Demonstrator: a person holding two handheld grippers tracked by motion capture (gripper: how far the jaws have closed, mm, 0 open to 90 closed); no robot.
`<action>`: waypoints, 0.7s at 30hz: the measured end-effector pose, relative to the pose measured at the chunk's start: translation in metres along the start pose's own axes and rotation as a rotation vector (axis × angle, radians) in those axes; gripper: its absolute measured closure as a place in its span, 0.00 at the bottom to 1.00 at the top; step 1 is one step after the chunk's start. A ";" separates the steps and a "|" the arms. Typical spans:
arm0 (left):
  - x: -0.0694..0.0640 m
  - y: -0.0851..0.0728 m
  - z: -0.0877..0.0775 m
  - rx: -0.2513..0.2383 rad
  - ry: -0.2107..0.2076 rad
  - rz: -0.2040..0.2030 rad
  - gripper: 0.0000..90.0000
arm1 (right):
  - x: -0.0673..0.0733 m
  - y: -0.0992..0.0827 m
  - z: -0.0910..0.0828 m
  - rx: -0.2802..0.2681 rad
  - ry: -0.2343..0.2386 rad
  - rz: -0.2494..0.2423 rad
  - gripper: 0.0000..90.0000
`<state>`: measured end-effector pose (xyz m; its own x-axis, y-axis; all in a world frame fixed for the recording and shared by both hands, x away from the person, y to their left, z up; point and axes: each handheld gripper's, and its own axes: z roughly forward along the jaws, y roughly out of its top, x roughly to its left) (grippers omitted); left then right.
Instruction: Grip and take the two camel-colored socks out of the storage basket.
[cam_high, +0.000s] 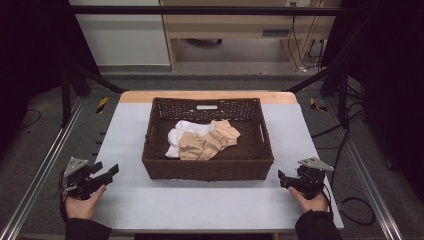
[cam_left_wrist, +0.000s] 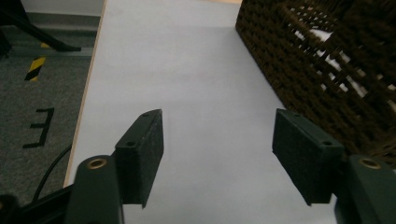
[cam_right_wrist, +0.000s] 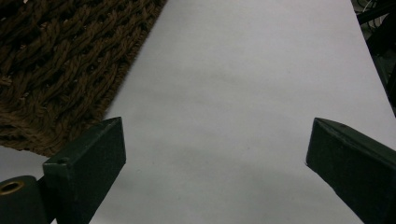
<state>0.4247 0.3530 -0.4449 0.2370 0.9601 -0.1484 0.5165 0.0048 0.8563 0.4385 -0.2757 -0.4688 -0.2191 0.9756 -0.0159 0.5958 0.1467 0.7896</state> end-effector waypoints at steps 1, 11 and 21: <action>-0.002 0.003 -0.002 -0.008 -0.008 0.010 0.40 | -0.001 0.000 0.000 -0.001 -0.003 0.000 0.05; -0.013 0.028 -0.014 -0.077 -0.050 0.017 0.46 | -0.004 0.000 0.000 -0.023 -0.022 0.014 0.05; -0.043 0.065 -0.012 -0.134 -0.108 0.044 0.45 | -0.002 0.001 -0.002 -0.037 -0.014 0.016 0.04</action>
<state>0.4382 0.3152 -0.3773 0.3478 0.9247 -0.1550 0.3911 0.0072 0.9203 0.4381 -0.2782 -0.4670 -0.1988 0.9800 -0.0113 0.5705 0.1251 0.8117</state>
